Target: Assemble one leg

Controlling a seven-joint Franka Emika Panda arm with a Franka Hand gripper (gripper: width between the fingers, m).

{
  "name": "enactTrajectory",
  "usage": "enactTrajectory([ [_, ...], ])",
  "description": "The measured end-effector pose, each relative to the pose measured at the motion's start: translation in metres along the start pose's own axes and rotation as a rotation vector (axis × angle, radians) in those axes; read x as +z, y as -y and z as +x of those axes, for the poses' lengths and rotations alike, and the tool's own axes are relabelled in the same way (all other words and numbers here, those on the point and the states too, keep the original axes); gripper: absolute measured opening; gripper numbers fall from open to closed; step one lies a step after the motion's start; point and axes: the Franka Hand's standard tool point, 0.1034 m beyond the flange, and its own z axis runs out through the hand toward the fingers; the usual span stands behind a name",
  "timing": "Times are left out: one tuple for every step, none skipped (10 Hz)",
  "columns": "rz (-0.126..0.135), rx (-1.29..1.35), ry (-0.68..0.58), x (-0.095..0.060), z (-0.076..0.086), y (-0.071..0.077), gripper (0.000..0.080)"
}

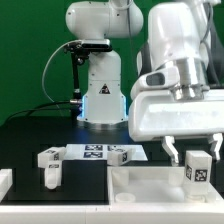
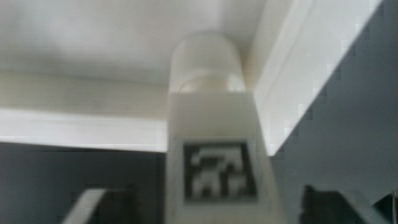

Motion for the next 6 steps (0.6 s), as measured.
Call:
enactTrajectory([
  [0.007, 0.007, 0.031, -0.006, 0.011, -0.002, 0.0568],
  [0.025, 0.029, 0.138, -0.004, 0.011, 0.001, 0.0624],
  [0.039, 0.039, 0.224, -0.002, 0.021, 0.001, 0.0644],
  [0.046, 0.052, 0.305, 0.001, 0.021, 0.000, 0.0644],
  [0.052, 0.062, 0.396, 0.006, 0.016, -0.003, 0.0644],
  [0.055, 0.065, 0.465, 0.011, 0.010, -0.002, 0.0649],
])
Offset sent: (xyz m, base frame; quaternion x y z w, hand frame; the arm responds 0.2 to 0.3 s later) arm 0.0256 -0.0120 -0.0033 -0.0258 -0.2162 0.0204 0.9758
